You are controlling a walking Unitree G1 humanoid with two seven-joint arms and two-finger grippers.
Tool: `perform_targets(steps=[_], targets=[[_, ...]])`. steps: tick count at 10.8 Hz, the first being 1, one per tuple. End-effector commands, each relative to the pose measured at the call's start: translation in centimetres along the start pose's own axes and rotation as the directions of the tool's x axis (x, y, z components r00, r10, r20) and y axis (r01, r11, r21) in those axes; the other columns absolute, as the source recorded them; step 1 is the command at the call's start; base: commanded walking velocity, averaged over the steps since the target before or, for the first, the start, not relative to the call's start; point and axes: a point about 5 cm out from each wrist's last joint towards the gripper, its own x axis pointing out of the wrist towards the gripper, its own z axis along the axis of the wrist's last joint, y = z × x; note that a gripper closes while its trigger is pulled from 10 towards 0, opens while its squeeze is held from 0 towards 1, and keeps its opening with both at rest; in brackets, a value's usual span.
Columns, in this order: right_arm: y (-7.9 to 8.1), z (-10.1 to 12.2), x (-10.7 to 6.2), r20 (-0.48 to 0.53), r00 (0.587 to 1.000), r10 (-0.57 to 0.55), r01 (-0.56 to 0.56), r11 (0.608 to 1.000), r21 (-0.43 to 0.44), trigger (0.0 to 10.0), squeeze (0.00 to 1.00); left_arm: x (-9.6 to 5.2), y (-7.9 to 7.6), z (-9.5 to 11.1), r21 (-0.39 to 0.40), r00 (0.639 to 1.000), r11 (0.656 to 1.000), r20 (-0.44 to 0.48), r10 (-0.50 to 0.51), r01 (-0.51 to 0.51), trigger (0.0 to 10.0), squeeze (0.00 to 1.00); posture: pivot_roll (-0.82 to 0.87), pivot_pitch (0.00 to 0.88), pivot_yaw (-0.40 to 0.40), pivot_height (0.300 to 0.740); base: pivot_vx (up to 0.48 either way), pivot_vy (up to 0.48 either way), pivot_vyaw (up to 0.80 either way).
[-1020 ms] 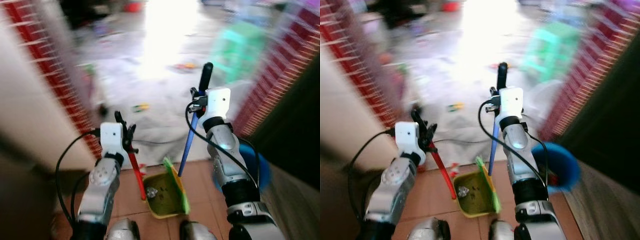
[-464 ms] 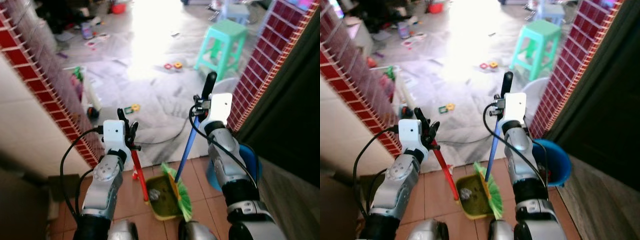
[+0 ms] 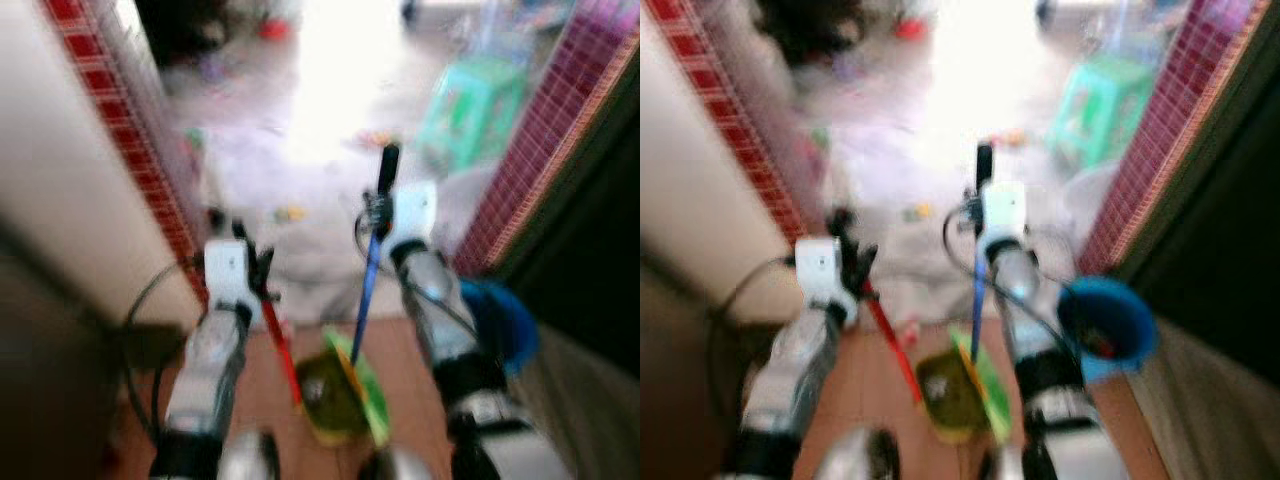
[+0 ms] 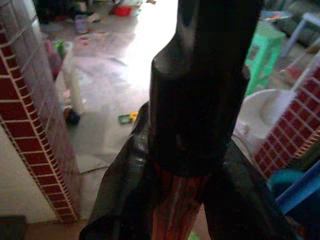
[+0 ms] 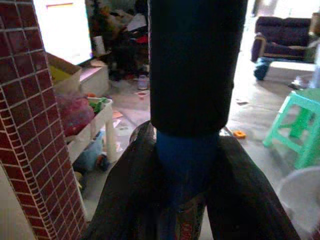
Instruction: Sweep floor
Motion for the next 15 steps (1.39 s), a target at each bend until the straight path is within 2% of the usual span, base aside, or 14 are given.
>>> perform_targets(steps=[1, 2, 3, 4, 6, 7, 9, 11, 15], targets=[[0.1, 0.3, 0.2, 0.014, 1.000, 0.004, -0.004, 1.000, 0.003, 10.0, 0.00, 0.4, -1.1, 1.8, -0.041, 0.996, 0.999, 0.086, -0.029, 0.033, 10.0, 0.00, -0.04, 0.000, 0.022, 0.740, 0.000, 0.000, 0.00], [0.0, 0.6, 0.2, 0.046, 0.999, 0.004, -0.002, 0.999, -0.044, 10.0, 0.00, 0.3, -1.1, 1.6, -0.043, 0.996, 0.999, 0.082, -0.025, 0.029, 10.0, 0.00, -0.05, 0.000, 0.020, 0.740, 0.000, 0.000, 0.00], [0.2, 0.0, 0.0, -0.024, 0.998, 0.058, -0.058, 0.998, -0.012, 10.0, 0.00, 0.3, -1.1, 1.4, -0.044, 0.997, 0.999, 0.078, -0.024, 0.028, 10.0, 0.00, -0.05, 0.000, 0.013, 0.740, 0.000, 0.000, 0.00], [0.2, -0.6, -0.4, -0.034, 0.996, 0.083, -0.083, 0.997, 0.004, 10.0, 0.00, 0.3, -1.1, 1.4, -0.046, 0.997, 0.998, 0.078, -0.025, 0.029, 10.0, 0.00, -0.05, 0.000, 0.013, 0.740, 0.000, 0.000, 0.00], [-0.3, -0.4, -0.6, 0.001, 0.999, 0.041, -0.041, 0.999, -0.010, 10.0, 0.00, 0.3, -1.0, 1.7, -0.050, 0.996, 0.999, 0.085, -0.018, 0.022, 10.0, 0.00, -0.04, 0.000, 0.019, 0.740, 0.000, 0.000, 0.00], [-0.4, -0.1, -0.6, 0.010, 0.999, 0.045, -0.045, 0.999, 0.003, 10.0, 0.00, 0.4, -0.5, 1.6, -0.043, 0.997, 0.999, 0.080, -0.005, 0.008, 10.0, 0.00, -0.05, 0.000, 0.026, 0.740, 0.000, 0.000, 0.00], [-0.4, 0.0, -0.4, -0.004, 0.999, 0.043, -0.042, 0.995, 0.089, 10.0, 0.00, 0.6, -0.4, 1.8, -0.040, 0.997, 0.999, 0.083, -0.001, 0.004, 10.0, 0.00, -0.05, 0.000, 0.029, 0.740, 0.000, 0.000, 0.00], [-0.4, 0.1, -0.2, -0.014, 0.999, 0.047, -0.045, 0.995, 0.093, 10.0, 0.00, 0.6, -0.5, 1.8, -0.052, 0.996, 0.999, 0.088, 0.010, -0.005, 10.0, 0.00, -0.05, 0.000, 0.024, 0.740, 0.000, 0.000, 0.00], [-0.8, -0.1, -0.4, -0.028, 0.998, 0.050, -0.048, 0.996, 0.073, 10.0, 0.00, 0.4, -0.5, 2.1, -0.059, 0.993, 0.998, 0.108, 0.038, -0.031, 10.0, 0.00, -0.06, 0.000, 0.019, 0.740, 0.000, 0.000, -0.80]])
